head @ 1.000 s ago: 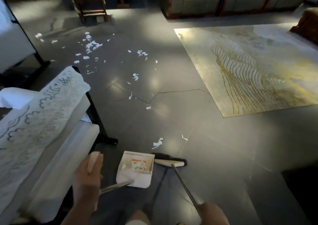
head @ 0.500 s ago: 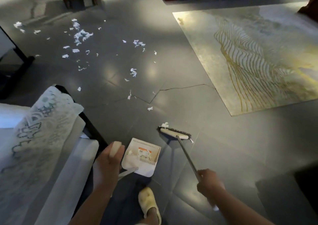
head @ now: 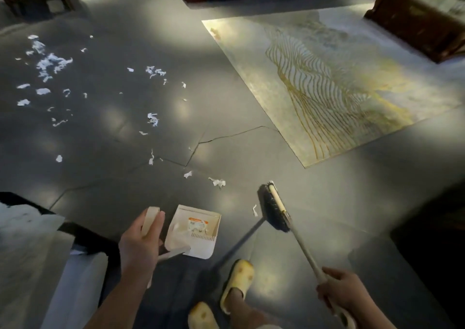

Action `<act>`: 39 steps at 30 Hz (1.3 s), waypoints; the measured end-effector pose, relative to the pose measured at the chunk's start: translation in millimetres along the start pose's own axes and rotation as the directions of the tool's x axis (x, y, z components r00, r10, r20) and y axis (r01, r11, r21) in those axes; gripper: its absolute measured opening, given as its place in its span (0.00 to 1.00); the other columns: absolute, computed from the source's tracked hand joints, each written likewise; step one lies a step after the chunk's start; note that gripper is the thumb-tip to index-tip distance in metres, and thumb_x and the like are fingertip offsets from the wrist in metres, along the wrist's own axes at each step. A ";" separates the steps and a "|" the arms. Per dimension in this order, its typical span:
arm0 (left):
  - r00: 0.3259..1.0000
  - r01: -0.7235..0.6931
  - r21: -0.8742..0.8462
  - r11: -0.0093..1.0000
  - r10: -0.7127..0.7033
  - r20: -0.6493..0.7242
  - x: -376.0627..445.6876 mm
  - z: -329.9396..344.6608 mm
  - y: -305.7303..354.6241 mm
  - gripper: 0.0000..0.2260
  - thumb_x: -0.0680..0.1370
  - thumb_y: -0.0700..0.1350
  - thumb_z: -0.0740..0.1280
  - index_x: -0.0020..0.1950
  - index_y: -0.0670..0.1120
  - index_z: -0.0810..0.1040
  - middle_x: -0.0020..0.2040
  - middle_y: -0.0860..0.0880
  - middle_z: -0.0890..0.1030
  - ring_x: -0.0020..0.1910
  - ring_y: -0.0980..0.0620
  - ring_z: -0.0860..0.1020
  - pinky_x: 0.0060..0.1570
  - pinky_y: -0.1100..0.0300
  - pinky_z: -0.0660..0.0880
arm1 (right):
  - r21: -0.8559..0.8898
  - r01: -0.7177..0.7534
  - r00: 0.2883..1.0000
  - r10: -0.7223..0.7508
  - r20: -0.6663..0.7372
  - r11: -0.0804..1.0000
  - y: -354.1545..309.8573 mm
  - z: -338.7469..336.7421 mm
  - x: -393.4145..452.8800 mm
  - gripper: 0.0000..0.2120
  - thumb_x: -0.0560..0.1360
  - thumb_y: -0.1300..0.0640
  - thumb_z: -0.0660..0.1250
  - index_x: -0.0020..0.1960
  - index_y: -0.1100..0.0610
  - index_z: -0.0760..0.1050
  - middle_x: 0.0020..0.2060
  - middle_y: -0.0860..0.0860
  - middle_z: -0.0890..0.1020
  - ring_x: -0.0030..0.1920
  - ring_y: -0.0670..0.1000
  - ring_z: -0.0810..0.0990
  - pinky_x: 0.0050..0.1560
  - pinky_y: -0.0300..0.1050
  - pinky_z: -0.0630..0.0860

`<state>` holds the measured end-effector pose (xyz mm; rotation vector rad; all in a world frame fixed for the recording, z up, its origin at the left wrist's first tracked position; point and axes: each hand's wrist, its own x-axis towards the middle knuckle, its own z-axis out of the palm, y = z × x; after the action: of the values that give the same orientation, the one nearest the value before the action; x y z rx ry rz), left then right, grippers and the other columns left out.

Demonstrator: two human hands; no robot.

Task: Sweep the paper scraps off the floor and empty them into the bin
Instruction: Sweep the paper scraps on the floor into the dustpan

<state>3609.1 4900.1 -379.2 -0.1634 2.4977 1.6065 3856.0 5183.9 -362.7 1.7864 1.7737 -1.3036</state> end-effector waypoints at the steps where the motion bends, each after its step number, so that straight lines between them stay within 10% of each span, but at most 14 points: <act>1: 1.000 0.001 -0.007 1.000 -0.001 -0.001 3.5 3.5 3.3 0.05 0.79 0.46 0.68 0.48 0.46 0.81 0.32 0.45 0.78 0.26 0.51 0.73 0.25 0.69 0.68 | 0.017 -0.024 1.000 0.024 0.005 1.000 -6.0 1.1 5.1 0.13 0.62 0.72 0.69 0.41 0.56 0.81 0.24 0.58 0.81 0.21 0.53 0.77 0.24 0.39 0.74; 13: 1.000 -0.015 0.082 0.997 0.016 -0.021 56.9 50.2 43.7 0.14 0.80 0.50 0.66 0.37 0.45 0.78 0.27 0.41 0.76 0.27 0.45 0.73 0.30 0.57 0.69 | 0.210 -0.134 0.957 0.072 0.282 0.968 -117.0 31.1 75.9 0.08 0.62 0.70 0.69 0.25 0.63 0.75 0.23 0.58 0.75 0.19 0.51 0.70 0.21 0.37 0.65; 22: 0.997 -0.072 0.103 0.992 0.072 0.006 81.9 105.6 73.1 0.12 0.79 0.50 0.68 0.36 0.50 0.76 0.29 0.41 0.78 0.30 0.42 0.76 0.40 0.50 0.72 | 0.305 -0.076 0.988 0.031 0.152 0.949 -116.9 -47.1 107.7 0.16 0.67 0.76 0.65 0.50 0.62 0.79 0.31 0.60 0.77 0.20 0.50 0.71 0.20 0.36 0.66; 29: 0.994 -0.104 0.105 0.989 0.106 -0.013 103.3 123.3 86.1 0.12 0.80 0.49 0.67 0.39 0.46 0.78 0.28 0.40 0.76 0.30 0.43 0.76 0.37 0.53 0.71 | 0.217 -0.122 0.989 0.138 -0.060 0.969 -113.3 -84.3 146.6 0.08 0.63 0.73 0.68 0.40 0.65 0.81 0.22 0.58 0.78 0.22 0.54 0.75 0.26 0.42 0.74; 39: 0.994 -0.074 0.029 0.997 0.076 -0.081 140.4 113.2 80.8 0.14 0.80 0.53 0.66 0.36 0.49 0.75 0.24 0.51 0.74 0.28 0.46 0.73 0.37 0.55 0.71 | 0.189 -0.120 0.980 0.086 0.179 0.975 -152.2 -13.3 139.9 0.06 0.62 0.75 0.66 0.32 0.66 0.77 0.22 0.59 0.76 0.21 0.53 0.72 0.23 0.39 0.69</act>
<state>3466.1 5036.4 -381.1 -0.1366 2.6146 1.6261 3697.9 5311.0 -404.6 1.7807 1.4848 -1.5868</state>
